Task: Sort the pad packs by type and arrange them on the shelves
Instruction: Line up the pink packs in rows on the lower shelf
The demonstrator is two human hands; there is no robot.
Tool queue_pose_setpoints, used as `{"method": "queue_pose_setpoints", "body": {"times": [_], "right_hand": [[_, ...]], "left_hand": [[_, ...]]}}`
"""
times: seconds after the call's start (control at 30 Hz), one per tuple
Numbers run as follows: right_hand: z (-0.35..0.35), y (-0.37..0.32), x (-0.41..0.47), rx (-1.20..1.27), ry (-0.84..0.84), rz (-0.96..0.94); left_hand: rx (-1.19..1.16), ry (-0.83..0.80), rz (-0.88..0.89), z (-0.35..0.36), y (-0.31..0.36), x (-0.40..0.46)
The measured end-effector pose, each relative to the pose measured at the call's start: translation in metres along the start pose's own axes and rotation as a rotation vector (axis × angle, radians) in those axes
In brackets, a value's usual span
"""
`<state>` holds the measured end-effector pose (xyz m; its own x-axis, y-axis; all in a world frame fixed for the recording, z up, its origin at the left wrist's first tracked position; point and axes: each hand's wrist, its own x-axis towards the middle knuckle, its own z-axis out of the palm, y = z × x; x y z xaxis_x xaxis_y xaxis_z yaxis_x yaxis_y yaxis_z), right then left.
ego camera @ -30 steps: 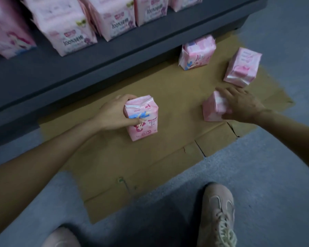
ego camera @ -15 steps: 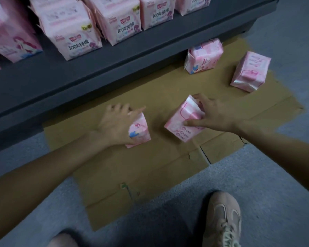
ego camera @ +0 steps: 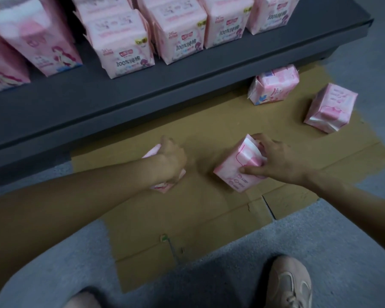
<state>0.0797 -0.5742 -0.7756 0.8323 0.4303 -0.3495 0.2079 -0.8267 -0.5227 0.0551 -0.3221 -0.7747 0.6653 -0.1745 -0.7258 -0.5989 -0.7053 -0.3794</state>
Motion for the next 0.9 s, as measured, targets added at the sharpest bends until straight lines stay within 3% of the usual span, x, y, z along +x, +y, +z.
{"method": "queue_pose_setpoints", "body": {"times": [0.1,0.23,0.43,0.57,0.7,0.9], "right_hand": [[0.002,-0.024,0.001,0.044,-0.066,-0.015],[0.006,-0.089,0.011,-0.163,-0.123,-0.219],[0.009,-0.245,0.045,-0.351,-0.17,-0.598],[0.022,-0.336,0.073,-0.316,0.014,-0.819],[0.039,-0.411,0.108,-0.335,0.188,-1.05],[0.071,-0.473,0.152,-0.689,0.332,-1.384]], "left_hand": [[-0.298,0.019,-0.05,0.034,-0.044,-0.026],[-0.699,0.116,-0.194,0.093,-0.095,-0.093],[-1.121,0.5,-0.515,0.168,-0.168,-0.218],[-1.38,0.861,-0.737,0.222,-0.206,-0.271],[-1.56,1.062,-0.91,0.279,-0.241,-0.297],[-1.715,1.31,-1.064,0.339,-0.268,-0.289]]}}
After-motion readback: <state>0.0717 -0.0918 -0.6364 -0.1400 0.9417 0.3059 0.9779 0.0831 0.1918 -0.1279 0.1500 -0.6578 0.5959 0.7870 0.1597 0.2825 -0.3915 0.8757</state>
